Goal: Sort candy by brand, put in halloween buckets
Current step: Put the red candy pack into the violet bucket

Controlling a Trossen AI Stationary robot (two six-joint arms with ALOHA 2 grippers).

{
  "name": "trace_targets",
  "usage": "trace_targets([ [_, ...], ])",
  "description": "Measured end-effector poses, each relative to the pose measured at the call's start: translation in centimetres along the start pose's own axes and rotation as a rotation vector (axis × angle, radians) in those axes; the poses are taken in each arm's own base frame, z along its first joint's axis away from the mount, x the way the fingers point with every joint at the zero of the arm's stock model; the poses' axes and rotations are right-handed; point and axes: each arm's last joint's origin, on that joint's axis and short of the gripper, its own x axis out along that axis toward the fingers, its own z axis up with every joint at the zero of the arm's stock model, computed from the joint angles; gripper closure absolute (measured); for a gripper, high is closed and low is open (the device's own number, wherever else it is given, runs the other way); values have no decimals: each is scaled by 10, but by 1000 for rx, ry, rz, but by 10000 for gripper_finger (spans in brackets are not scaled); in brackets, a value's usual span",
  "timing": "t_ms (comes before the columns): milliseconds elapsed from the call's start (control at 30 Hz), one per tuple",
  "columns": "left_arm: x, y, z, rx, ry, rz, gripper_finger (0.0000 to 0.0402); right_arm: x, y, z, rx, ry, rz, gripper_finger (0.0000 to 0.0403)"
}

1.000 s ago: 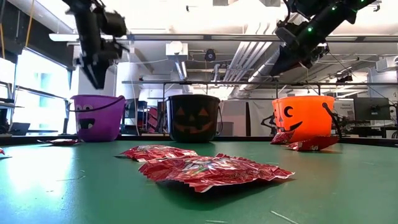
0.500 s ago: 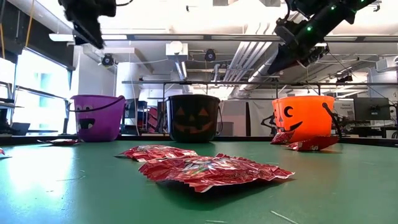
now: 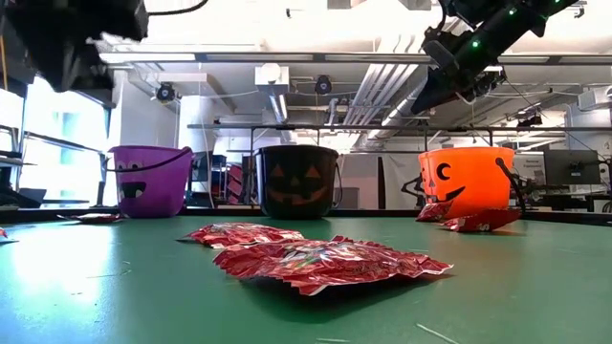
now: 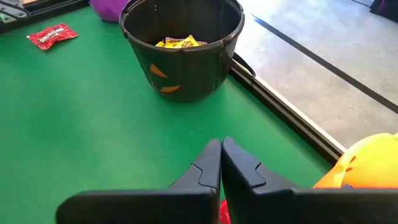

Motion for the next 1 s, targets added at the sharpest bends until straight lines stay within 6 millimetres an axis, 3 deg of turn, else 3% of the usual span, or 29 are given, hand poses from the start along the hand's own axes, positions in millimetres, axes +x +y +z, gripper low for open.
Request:
trace_targets([
  [167, 33, -9, -14, -112, 50, -72, 391, 0, 0, 0, -2, 0, 0, 402],
  [333, 59, -12, -28, -248, 140, -54, 341, 0, 0, 0, -16, 0, 0, 402],
  [667, 87, -16, -49, -366, 254, 47, 223, 0, 0, 0, -15, 0, 0, 402],
  [1000, 112, -9, -54, -480, 237, 132, 200, 0, 0, 0, -8, 0, 0, 402],
])
